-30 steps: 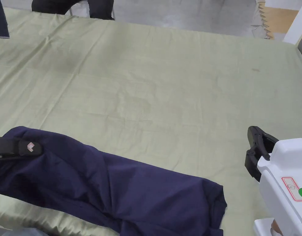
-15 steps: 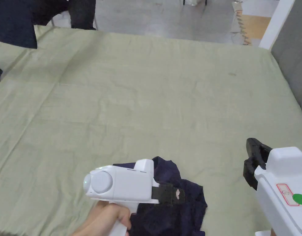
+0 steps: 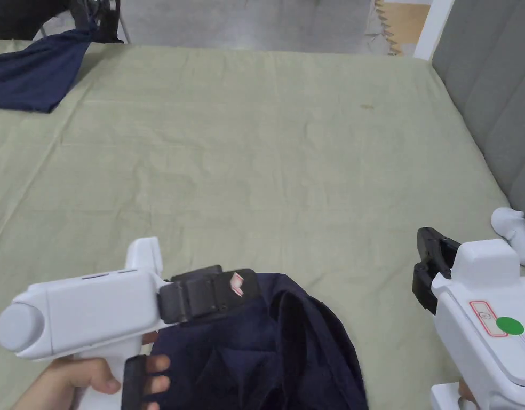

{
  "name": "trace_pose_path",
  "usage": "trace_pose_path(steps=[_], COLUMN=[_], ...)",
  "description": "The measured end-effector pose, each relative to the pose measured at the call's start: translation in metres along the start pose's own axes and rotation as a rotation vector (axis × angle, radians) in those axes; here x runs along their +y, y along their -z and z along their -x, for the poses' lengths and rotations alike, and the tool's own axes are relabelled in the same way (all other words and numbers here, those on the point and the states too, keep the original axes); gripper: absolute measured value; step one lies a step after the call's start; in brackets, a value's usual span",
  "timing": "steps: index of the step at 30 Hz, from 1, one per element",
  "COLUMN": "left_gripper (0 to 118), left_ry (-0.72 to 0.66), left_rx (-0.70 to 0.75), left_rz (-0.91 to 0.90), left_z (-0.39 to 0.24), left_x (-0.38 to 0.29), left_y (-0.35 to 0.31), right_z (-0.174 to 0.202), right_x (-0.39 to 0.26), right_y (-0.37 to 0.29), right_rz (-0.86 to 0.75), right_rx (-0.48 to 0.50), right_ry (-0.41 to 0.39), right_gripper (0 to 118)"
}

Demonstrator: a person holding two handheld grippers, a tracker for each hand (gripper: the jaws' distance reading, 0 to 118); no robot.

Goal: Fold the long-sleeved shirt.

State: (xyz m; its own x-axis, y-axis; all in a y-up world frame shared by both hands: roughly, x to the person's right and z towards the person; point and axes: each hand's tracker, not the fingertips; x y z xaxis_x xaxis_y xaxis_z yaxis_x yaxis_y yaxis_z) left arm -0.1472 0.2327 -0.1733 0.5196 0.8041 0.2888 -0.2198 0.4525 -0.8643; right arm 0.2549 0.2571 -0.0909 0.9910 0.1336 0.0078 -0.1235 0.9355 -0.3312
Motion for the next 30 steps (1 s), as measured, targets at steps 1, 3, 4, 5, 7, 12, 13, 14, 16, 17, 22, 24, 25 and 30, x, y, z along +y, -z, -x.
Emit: trace_pose_path(steps=[1, 3, 4, 5, 7, 12, 13, 14, 16, 17, 22, 24, 25, 30], left_gripper=[111, 111, 108, 97, 63, 17, 15, 13, 12, 11, 7, 7, 7, 7], left_ry=[-0.039, -0.179, -0.236, -0.283, -0.299, -0.201, -0.167, -0.145, -0.124, -0.085, -0.061, -0.079, -0.086, -0.06], left_rx=[0.042, 0.044, 0.028, -0.016, 0.009, 0.108, 0.127, 0.103, 0.107, 0.088, 0.125, 0.032, -0.019, -0.021], left_rz=[-0.029, 0.0, 0.038, 0.091, 0.161, 0.386, 0.416, 0.407, 0.427, 0.425, 0.466, 0.41, 0.37, 0.104], left_z=[0.014, 0.039, 0.051, 0.059, 0.062, 0.049, 0.044, 0.042, 0.026, 0.019, 0.004, -0.006, -0.01, -0.006], left_x=[0.004, 0.002, -0.001, -0.008, -0.025, -0.064, -0.069, -0.071, -0.074, -0.076, -0.076, -0.066, -0.059, -0.012], left_y=[-0.002, 0.011, 0.021, 0.033, 0.062, 0.141, 0.152, 0.163, 0.181, 0.191, 0.21, 0.189, 0.173, 0.057], right_z=[0.0, 0.002, 0.003, 0.004, 0.004, 0.002, 0.002, 0.002, 0.0, 0.0, -0.001, -0.002, -0.001, 0.024], right_x=[-0.001, -0.003, -0.005, -0.006, -0.008, -0.014, -0.014, -0.015, -0.017, -0.018, -0.02, -0.017, -0.015, -0.015], right_y=[0.0, 0.0, 0.0, 0.001, 0.002, 0.002, 0.002, 0.001, -0.002, -0.003, -0.005, -0.007, -0.008, 0.012], right_rz=[0.001, 0.004, 0.006, 0.01, 0.018, 0.037, 0.041, 0.043, 0.049, 0.053, 0.072, 0.066, 0.06, 0.122], right_rx=[0.003, 0.007, 0.009, 0.01, 0.014, 0.008, 0.007, 0.003, -0.001, -0.001, -0.01, -0.01, -0.003, 0.158], right_ry=[0.004, 0.007, 0.005, 0.004, 0.006, 0.015, 0.014, 0.011, 0.012, 0.014, 0.027, 0.045, 0.05, 0.106], right_gripper=[0, 0, 0, 0, 0, 0, 0, 0, 0, 0, 0, 0, 0, 0])
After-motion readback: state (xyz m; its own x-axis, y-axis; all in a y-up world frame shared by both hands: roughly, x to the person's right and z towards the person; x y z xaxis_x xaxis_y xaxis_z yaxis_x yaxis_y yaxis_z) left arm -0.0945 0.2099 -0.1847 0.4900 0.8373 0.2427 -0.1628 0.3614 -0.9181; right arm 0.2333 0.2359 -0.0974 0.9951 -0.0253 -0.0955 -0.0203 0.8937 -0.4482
